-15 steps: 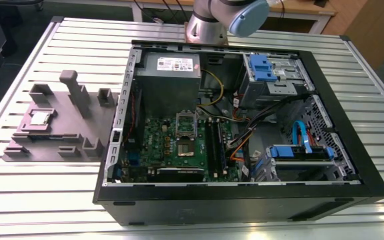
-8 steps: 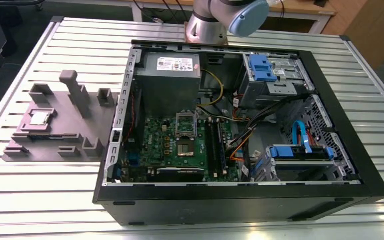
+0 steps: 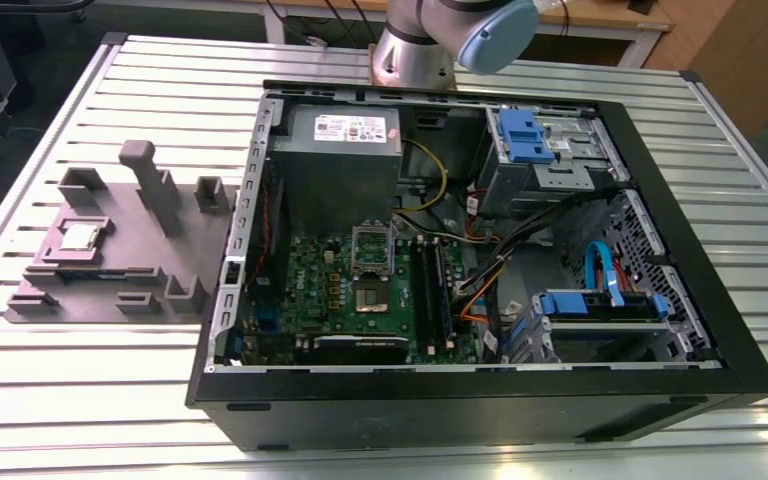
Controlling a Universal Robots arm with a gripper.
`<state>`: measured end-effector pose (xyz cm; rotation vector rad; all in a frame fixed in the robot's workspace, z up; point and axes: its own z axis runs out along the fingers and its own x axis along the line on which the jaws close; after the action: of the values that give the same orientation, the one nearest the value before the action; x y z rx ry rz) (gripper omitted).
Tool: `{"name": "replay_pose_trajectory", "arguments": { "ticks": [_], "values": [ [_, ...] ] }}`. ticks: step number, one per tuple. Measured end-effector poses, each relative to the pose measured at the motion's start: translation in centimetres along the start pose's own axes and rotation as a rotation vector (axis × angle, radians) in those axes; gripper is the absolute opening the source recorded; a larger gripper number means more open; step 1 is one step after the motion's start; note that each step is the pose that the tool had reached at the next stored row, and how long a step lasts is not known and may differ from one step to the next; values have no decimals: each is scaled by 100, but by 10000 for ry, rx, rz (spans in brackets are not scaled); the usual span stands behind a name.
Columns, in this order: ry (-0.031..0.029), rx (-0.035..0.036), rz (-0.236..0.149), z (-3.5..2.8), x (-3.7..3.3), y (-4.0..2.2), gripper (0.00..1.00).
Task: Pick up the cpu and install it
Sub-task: 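Pick up the cpu and move it towards the insertion slot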
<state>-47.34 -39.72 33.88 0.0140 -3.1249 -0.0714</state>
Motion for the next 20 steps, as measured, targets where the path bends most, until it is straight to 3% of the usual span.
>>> {"name": "replay_pose_trajectory", "arguments": {
  "ticks": [8, 16, 20],
  "values": [
    [-1, -1, -22, 118, -44, -6, 65],
    [0, -14, -34, 136, -48, -7, 65],
    [22, -6, -495, 154, -50, -7, 65]
  ]
}}
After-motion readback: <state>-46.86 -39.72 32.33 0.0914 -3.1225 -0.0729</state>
